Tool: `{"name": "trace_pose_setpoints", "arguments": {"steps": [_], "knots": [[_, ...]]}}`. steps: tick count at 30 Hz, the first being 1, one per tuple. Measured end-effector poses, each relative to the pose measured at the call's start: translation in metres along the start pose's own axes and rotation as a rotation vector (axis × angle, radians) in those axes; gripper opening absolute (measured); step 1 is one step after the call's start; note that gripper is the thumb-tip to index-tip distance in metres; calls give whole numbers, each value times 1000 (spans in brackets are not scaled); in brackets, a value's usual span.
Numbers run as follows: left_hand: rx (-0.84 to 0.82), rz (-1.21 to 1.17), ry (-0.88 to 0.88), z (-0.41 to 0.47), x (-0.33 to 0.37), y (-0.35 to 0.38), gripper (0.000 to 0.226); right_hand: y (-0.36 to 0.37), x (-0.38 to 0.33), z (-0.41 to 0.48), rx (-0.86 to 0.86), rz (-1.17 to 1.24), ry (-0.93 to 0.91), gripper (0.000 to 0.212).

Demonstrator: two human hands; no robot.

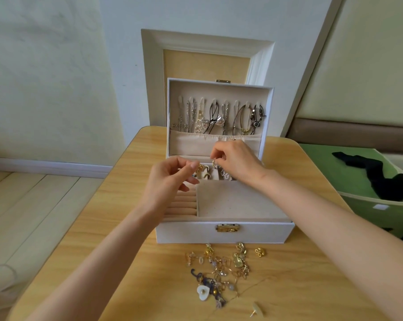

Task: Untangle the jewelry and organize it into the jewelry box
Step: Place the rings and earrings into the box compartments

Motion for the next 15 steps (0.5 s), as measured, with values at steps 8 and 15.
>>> {"name": "trace_pose_setpoints", "arguments": {"steps": [8,15], "knots": [[-6,-1,2,1,-1,-1,20,4,-6,-3,20,-5,-81,15],[-6,-2,0,1,-1,-1,18,1,-1,-2,-67,-58,-94,16]]}}
Point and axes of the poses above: each hand's wrist, its own z-axis towards the middle knuckle, its own y-axis out of the palm, x = y × z, the point moved 9 cm from there along z, towards the middle knuckle, and after that the axes turned 2 degrees about -x, right-handed, at the moved point
